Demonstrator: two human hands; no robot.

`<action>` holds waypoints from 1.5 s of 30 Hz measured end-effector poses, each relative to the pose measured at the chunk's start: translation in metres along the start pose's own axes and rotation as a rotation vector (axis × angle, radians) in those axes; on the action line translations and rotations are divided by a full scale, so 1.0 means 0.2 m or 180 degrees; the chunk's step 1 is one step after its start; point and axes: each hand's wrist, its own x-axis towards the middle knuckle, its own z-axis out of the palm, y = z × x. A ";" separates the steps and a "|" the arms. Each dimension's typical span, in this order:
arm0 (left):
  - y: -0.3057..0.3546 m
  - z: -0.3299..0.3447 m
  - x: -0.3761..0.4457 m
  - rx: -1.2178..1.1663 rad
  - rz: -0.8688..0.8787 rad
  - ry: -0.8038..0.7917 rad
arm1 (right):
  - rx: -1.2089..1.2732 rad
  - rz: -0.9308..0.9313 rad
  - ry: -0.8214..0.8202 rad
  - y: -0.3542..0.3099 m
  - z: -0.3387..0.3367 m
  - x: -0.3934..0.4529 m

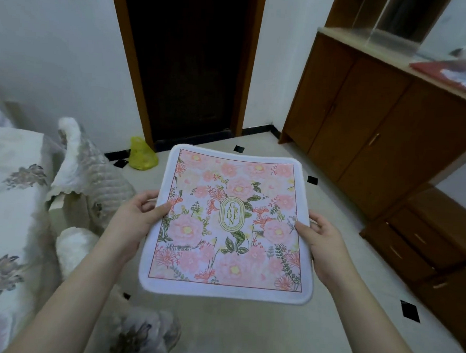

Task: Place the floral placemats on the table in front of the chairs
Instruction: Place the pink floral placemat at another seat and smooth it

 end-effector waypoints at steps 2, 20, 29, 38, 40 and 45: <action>0.03 0.00 0.08 -0.0041 0.0003 0.0043 | 0.0005 -0.0003 -0.0033 -0.04 0.05 0.10; 0.19 0.23 0.79 -0.0126 -0.0141 0.0972 | -0.0086 0.0055 -0.0838 -0.27 0.30 1.32; 0.30 0.14 0.96 -0.0322 -0.0177 0.1443 | -0.0077 0.0185 -0.1352 -0.36 0.60 1.67; 0.31 -0.18 1.17 -0.0624 -0.0204 0.1855 | -0.0245 0.0279 -0.1782 -0.39 1.11 1.90; 0.30 -0.28 1.25 -0.0616 -0.0208 0.1916 | -0.0327 0.0272 -0.1810 -0.39 1.25 1.95; 0.35 -0.51 1.41 -0.0760 -0.0192 0.2100 | -0.0455 0.0296 -0.1904 -0.43 1.60 2.06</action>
